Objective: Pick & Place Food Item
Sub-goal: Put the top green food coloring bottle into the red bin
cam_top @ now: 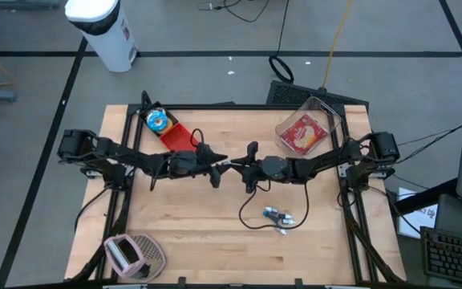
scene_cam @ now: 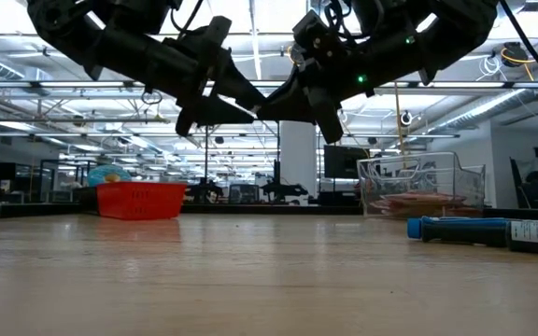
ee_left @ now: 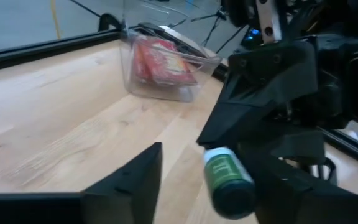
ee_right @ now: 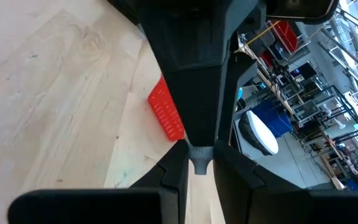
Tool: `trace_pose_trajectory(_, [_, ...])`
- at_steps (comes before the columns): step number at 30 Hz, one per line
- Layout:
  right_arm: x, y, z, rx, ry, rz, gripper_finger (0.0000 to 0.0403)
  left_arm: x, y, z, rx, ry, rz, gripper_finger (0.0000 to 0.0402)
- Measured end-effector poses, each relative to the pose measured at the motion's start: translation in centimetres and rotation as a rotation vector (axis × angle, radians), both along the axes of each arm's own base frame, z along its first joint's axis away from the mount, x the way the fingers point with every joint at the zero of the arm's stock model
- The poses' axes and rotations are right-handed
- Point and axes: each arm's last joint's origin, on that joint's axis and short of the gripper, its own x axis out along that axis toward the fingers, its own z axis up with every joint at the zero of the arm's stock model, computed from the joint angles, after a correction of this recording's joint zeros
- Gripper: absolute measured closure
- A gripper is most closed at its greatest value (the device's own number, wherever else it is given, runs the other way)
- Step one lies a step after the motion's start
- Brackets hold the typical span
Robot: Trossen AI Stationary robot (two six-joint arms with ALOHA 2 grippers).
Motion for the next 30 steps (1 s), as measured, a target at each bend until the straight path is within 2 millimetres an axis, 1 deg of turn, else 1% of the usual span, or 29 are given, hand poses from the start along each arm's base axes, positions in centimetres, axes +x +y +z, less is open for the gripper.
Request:
trace_pose_trajectory(6, [0.0, 0.0, 0.0, 0.0, 0.001, -0.002, 0.0353, 0.0, 0.1, 0.1, -0.003, -0.008, -0.007, 0.0275])
trace_pose_trajectory(9, [0.0, 0.0, 0.0, 0.0, 0.002, -0.002, 0.0353, 0.0, 0.1, 0.1, -0.007, -0.008, -0.021, 0.0303])
trace_pose_trajectory(12, [0.0, 0.0, 0.0, 0.0, 0.004, -0.002, 0.0353, 0.0, 0.0, 0.1, -0.01, -0.007, -0.03, 0.0321])
trace_pose_trajectory(15, [0.0, 0.0, 0.0, 0.017, -0.004, -0.008, 0.0351, 0.0, 0.1, 0.1, 0.022, 0.001, -0.034, 0.0325])
trace_pose_trajectory(17, [0.0, -0.1, 0.0, 0.068, -0.024, -0.025, 0.0343, -0.1, 0.1, 0.3, 0.059, 0.006, -0.027, 0.0321])
trace_pose_trajectory(21, [-0.2, -0.1, 0.3, 0.182, -0.072, -0.079, 0.0305, -0.9, 0.8, 1.3, 0.131, 0.03, 0.068, 0.0321])
trace_pose_trajectory(24, [-0.5, -0.1, 1.0, 0.252, -0.097, -0.091, 0.0272, -2.1, 1.4, 2.3, 0.156, 0.076, 0.14, 0.0328])
trace_pose_trajectory(26, [-0.9, -0.1, 1.6, 0.276, -0.093, -0.101, 0.0253, -3.3, 1.6, 2.7, 0.167, 0.141, 0.18, 0.033])
trace_pose_trajectory(30, [-1.8, -0.2, 2.5, 0.305, -0.056, -0.12, 0.0227, -5.5, 2.0, 3.2, 0.179, 0.22, 0.335, 0.0326])
